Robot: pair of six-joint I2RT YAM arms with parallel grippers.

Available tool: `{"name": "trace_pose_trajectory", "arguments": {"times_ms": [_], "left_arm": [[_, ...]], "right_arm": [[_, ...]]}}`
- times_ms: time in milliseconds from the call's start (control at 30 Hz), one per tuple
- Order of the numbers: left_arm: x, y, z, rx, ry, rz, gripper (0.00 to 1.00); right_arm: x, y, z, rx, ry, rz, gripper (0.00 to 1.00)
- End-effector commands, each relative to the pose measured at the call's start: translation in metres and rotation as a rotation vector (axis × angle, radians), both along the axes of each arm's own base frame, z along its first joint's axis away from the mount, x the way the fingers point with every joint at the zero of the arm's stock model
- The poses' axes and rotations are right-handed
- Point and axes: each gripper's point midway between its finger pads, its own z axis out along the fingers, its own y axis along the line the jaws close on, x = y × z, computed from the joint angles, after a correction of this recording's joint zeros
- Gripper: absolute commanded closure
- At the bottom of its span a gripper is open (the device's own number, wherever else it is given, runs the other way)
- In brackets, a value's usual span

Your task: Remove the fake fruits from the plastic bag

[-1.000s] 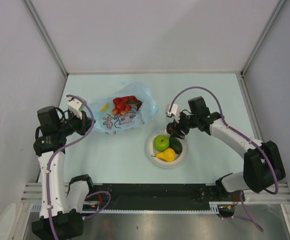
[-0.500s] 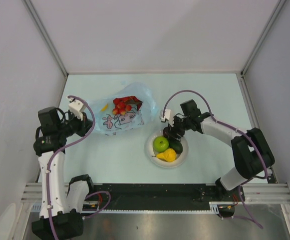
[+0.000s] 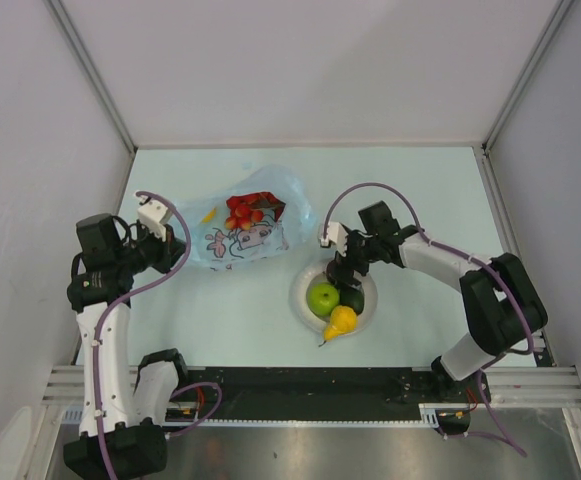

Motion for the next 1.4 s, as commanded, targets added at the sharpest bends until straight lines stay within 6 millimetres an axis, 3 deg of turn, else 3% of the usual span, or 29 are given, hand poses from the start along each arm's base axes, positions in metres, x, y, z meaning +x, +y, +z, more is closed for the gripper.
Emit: {"name": "trace_pose_trajectory", "arguments": {"times_ms": [0,133,367,433,567,600,667,733,933,1133,1267,1367], "left_arm": [[0.004,-0.002,0.005,0.016,-0.037,-0.029,0.94],[0.002,-0.003,0.002,0.015,-0.032,-0.036,0.94],[-0.001,-0.005,-0.004,0.001,-0.026,-0.033,0.94],[-0.002,-0.005,-0.004,0.004,-0.029,-0.034,0.94],[-0.001,-0.005,-0.003,0.003,-0.036,-0.034,0.94],[-0.001,-0.005,-0.004,0.000,-0.034,-0.034,0.94],[-0.001,-0.006,-0.003,-0.010,-0.035,-0.027,0.94],[-0.001,-0.007,-0.004,-0.017,-0.035,-0.034,0.94],[-0.003,-0.008,-0.012,-0.023,0.001,-0.038,0.94],[-0.005,-0.007,-0.018,-0.019,0.033,-0.031,0.94],[-0.008,-0.006,-0.018,-0.016,0.043,-0.023,0.94],[-0.011,-0.006,-0.022,-0.013,0.052,-0.026,0.94]], "right_arm": [[0.006,-0.002,0.045,0.059,-0.043,-0.028,0.00],[0.008,0.001,0.096,0.130,-0.142,-0.019,0.00],[0.025,0.012,0.156,0.234,-0.280,-0.065,0.00],[0.011,0.013,0.161,0.232,-0.261,-0.018,0.01],[-0.054,0.009,0.146,0.164,-0.198,0.237,0.10],[-0.080,-0.001,0.132,0.108,-0.119,0.282,0.13],[-0.115,-0.012,0.125,0.048,-0.088,0.396,0.15],[-0.131,-0.016,0.118,0.025,-0.137,0.513,0.16],[-0.147,-0.003,0.112,0.067,-0.279,0.727,0.17],[-0.170,0.012,0.092,0.095,-0.254,0.911,0.31],[-0.172,0.019,0.075,0.084,-0.266,0.973,0.46],[-0.172,0.020,0.066,0.076,-0.251,1.000,0.48]]}}
